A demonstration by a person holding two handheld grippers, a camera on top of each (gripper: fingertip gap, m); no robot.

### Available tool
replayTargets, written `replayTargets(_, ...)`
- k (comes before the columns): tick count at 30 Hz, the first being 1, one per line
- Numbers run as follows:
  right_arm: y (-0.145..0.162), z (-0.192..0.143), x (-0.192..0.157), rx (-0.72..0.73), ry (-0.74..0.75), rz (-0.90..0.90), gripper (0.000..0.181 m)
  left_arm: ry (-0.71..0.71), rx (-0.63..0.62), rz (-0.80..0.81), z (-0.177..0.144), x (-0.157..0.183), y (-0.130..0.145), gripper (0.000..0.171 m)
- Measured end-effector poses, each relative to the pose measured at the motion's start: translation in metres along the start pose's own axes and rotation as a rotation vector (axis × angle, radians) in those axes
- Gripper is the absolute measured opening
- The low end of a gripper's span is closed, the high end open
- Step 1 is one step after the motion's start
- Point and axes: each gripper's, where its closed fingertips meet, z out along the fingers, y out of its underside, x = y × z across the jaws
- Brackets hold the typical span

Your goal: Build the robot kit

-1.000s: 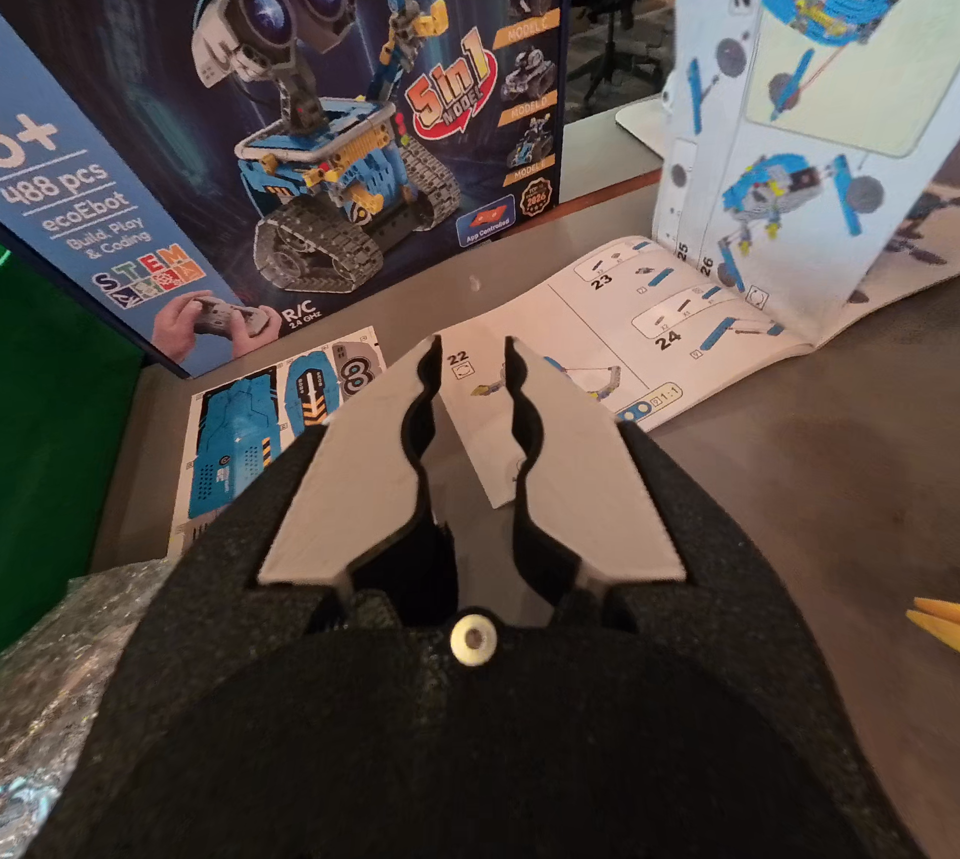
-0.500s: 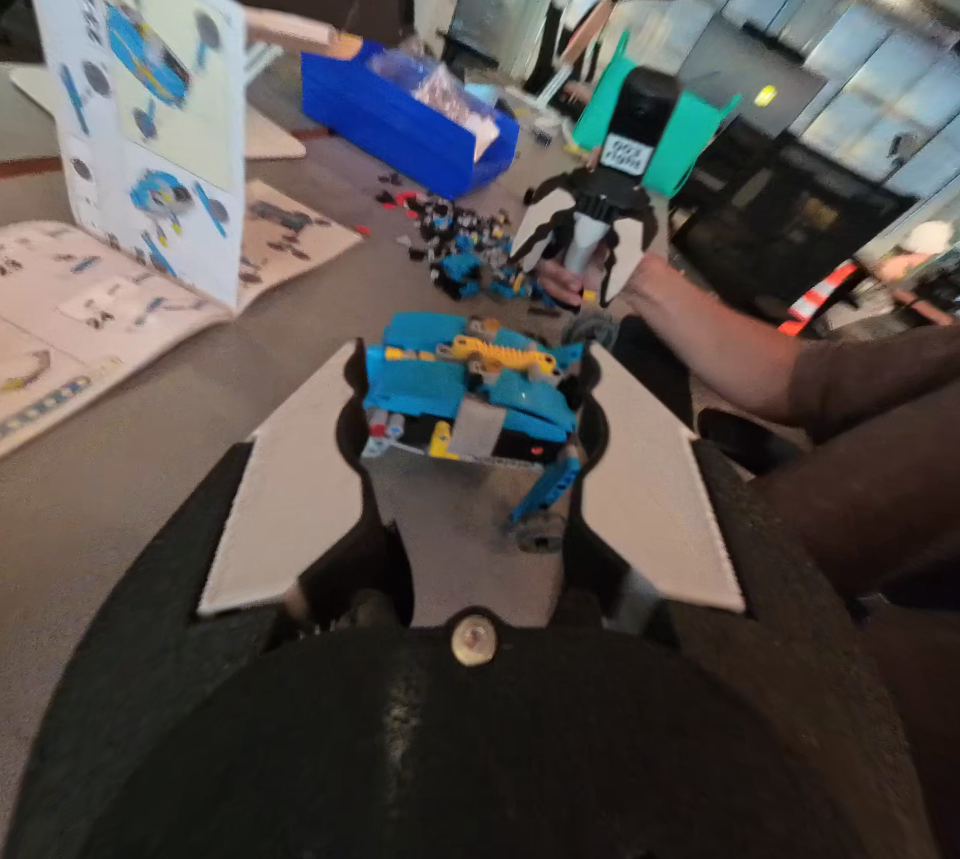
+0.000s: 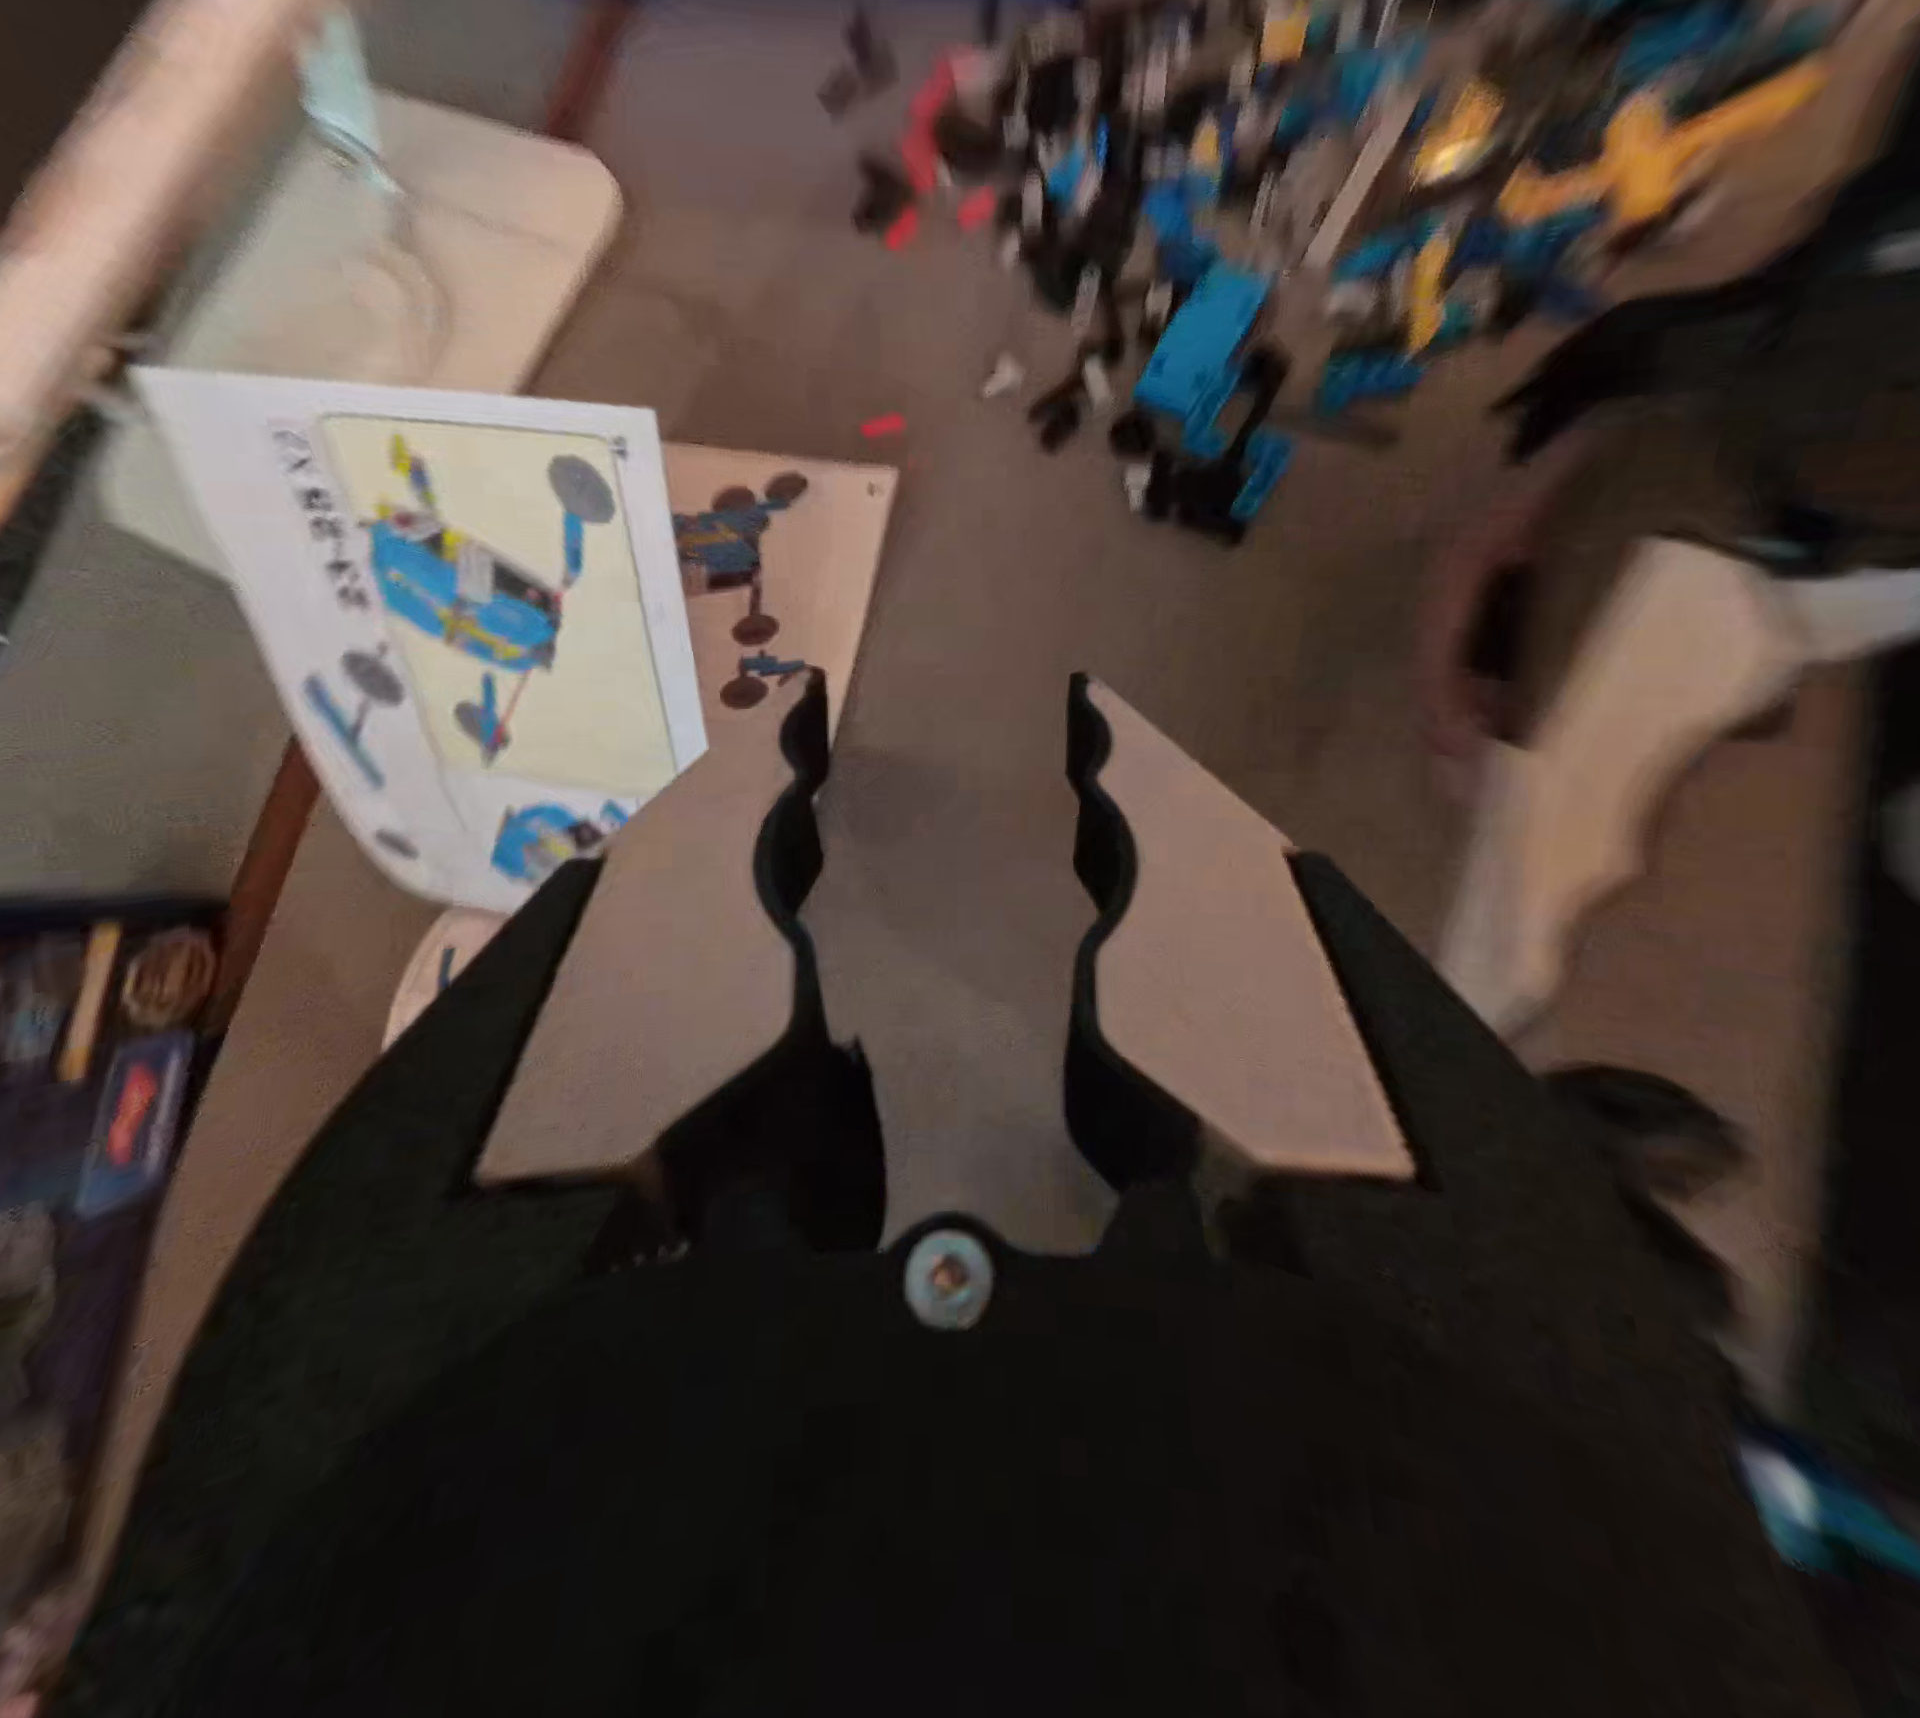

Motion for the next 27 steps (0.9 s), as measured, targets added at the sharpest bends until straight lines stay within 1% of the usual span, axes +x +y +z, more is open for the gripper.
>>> replayTargets(1, 0.004, 0.002, 0.001, -0.016, 0.025, -0.012, 0.088, 0.015, -0.093, 0.056, 0.029, -0.004, 0.005, 0.042)
replayTargets(3, 0.01, 0.002, -0.001, -0.011, 0.036, 0.0, 0.085, -0.018, -0.268, 0.195, 0.075, -0.019, 0.025, 0.04)
replayTargets(5, 0.02, 0.001, -0.004, -0.044, 0.033, 0.022, 0.085, -0.128, -0.404, 0.331, 0.099, -0.047, 0.044, 0.032)
replayTargets(6, 0.024, -0.001, -0.004, -0.054, 0.044, 0.019, 0.084, -0.219, -0.443, 0.38, 0.102, -0.067, 0.047, 0.026)
replayTargets(7, 0.025, -0.003, -0.002, -0.055, 0.055, 0.017, 0.084, -0.298, -0.462, 0.406, 0.1, -0.085, 0.049, 0.025)
replayTargets(9, 0.021, -0.008, 0.001, -0.03, 0.058, 0.034, 0.081, -0.378, -0.48, 0.392, 0.087, -0.106, 0.056, 0.024)
replayTargets(10, 0.018, -0.01, 0.003, -0.015, 0.056, 0.049, 0.079, -0.412, -0.503, 0.373, 0.077, -0.115, 0.065, 0.024)
replayTargets(14, 0.015, -0.012, 0.007, -0.005, 0.054, 0.067, 0.078, -0.571, -0.636, 0.336, 0.025, -0.14, 0.12, 0.024)
replayTargets(15, 0.016, -0.011, 0.005, -0.009, 0.045, 0.06, 0.078, -0.599, -0.654, 0.315, 0.011, -0.14, 0.134, 0.024)
replayTargets(17, 0.017, -0.009, -0.001, -0.022, 0.027, 0.034, 0.078, -0.607, -0.665, 0.225, -0.017, -0.132, 0.161, 0.024)
replayTargets(19, 0.014, -0.006, -0.007, -0.016, 0.011, -0.002, 0.078, -0.559, -0.623, 0.085, -0.043, -0.113, 0.18, 0.024)
replayTargets(20, 0.011, -0.006, -0.009, -0.006, 0.002, -0.021, 0.078, -0.519, -0.565, 0.007, -0.057, -0.101, 0.182, 0.025)
replayTargets(21, 0.007, -0.005, -0.009, 0.008, -0.003, -0.038, 0.075, -0.464, -0.482, -0.082, -0.072, -0.086, 0.179, 0.026)
replayTargets(22, 0.002, -0.005, -0.006, 0.022, -0.003, -0.051, 0.072, -0.38, -0.372, -0.172, -0.085, -0.068, 0.17, 0.036)
replayTargets(23, -0.003, -0.005, -0.003, 0.032, -0.01, -0.062, 0.069, -0.247, -0.231, -0.243, -0.098, -0.041, 0.153, 0.053)
replayTargets(24, -0.007, -0.003, 0.0, 0.027, -0.023, -0.084, 0.066, -0.093, -0.077, -0.286, -0.112, -0.01, 0.131, 0.059)
replayTargets(25, -0.012, -0.001, 0.001, 0.012, -0.037, -0.123, 0.062, 0.038, 0.053, -0.301, -0.127, 0.02, 0.112, 0.059)
replayTargets(26, -0.017, 0.002, 0.002, -0.007, -0.047, -0.177, 0.06, 0.116, 0.132, -0.287, -0.138, 0.045, 0.099, 0.06)
replayTargets(27, -0.023, 0.006, 0.004, -0.028, -0.052, -0.234, 0.06, 0.14, 0.159, -0.253, -0.141, 0.065, 0.094, 0.064)
